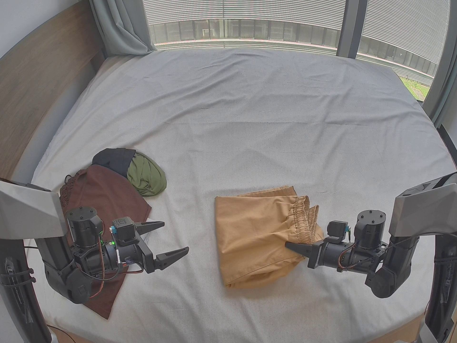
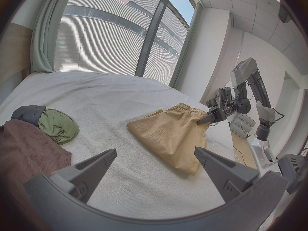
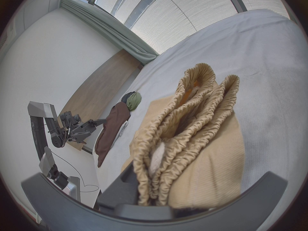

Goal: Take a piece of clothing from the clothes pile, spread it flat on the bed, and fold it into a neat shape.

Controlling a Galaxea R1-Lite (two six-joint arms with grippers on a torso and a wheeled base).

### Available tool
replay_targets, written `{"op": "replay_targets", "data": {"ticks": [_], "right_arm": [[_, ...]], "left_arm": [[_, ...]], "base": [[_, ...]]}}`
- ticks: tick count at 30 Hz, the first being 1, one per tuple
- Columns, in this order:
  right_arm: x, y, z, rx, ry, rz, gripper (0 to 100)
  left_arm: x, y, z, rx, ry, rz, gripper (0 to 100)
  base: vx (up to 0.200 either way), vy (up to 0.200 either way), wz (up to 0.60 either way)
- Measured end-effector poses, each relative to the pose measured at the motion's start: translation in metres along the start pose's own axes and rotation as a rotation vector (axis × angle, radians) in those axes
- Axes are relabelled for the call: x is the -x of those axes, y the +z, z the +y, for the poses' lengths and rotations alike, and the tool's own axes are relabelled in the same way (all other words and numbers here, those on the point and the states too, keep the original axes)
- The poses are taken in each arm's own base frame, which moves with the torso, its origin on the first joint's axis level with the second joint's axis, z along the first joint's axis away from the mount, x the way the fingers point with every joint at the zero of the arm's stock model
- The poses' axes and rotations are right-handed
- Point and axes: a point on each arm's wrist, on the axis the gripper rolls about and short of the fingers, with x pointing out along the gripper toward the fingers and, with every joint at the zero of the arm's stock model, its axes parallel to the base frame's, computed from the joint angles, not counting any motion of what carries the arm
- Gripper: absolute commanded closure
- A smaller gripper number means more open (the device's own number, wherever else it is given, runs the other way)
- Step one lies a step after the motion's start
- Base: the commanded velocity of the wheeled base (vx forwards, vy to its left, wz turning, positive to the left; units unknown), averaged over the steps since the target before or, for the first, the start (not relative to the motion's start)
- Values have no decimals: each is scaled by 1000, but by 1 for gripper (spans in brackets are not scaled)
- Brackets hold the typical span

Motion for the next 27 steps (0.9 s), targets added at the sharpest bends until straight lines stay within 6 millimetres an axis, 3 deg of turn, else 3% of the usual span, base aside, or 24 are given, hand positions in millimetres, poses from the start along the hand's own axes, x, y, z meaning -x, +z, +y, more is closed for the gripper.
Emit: {"op": "replay_targets", "data": {"ticks": [27], "right_arm": [[7,28,27,19,71,-92,100]], "left_arm": [[0,0,0,0,1,1,0]], "base": [[0,0,0]]}}
